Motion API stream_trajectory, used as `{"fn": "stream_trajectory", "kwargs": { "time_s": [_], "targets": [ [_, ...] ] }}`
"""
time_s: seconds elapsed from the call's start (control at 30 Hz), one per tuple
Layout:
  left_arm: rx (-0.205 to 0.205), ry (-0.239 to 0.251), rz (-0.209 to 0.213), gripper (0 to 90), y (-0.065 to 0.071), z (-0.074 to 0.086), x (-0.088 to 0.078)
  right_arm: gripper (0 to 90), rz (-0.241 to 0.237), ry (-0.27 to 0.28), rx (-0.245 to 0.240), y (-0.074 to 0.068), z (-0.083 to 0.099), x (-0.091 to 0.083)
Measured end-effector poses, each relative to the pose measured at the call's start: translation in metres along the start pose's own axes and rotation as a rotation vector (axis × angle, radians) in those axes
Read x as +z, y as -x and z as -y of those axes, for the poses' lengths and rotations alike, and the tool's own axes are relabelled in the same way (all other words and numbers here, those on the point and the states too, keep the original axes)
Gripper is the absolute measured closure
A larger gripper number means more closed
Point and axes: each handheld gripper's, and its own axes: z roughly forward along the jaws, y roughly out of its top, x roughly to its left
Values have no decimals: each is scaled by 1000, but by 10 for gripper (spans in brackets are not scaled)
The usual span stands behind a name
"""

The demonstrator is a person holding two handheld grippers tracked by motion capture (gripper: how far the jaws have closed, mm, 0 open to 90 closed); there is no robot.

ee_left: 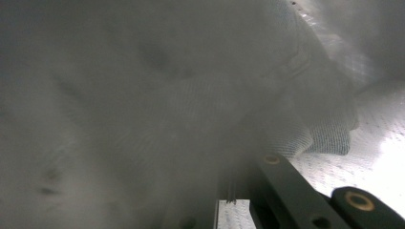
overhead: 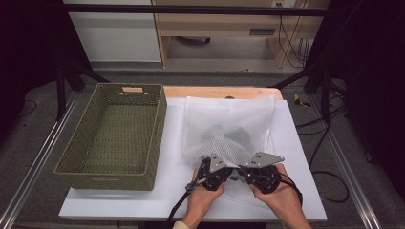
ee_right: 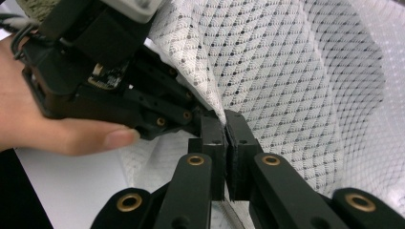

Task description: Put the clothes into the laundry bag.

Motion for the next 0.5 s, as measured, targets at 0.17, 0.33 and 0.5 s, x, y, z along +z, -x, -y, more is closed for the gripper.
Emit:
{"fn": "stream_trajectory", "kwargs": {
  "time_s": [0.17, 0.33, 0.5],
  "targets": [
    [-7, 12, -7, 900, -3, -3, 3, 885, 16, -12, 18, 0, 3, 2],
    [-14, 19, -13, 900, -5, -6, 7, 886, 15, -27, 33, 0, 6, 4],
    [-3, 18, -26, 900, -8, -9, 9, 885, 15, -29, 37, 0, 7, 4]
  ]
}}
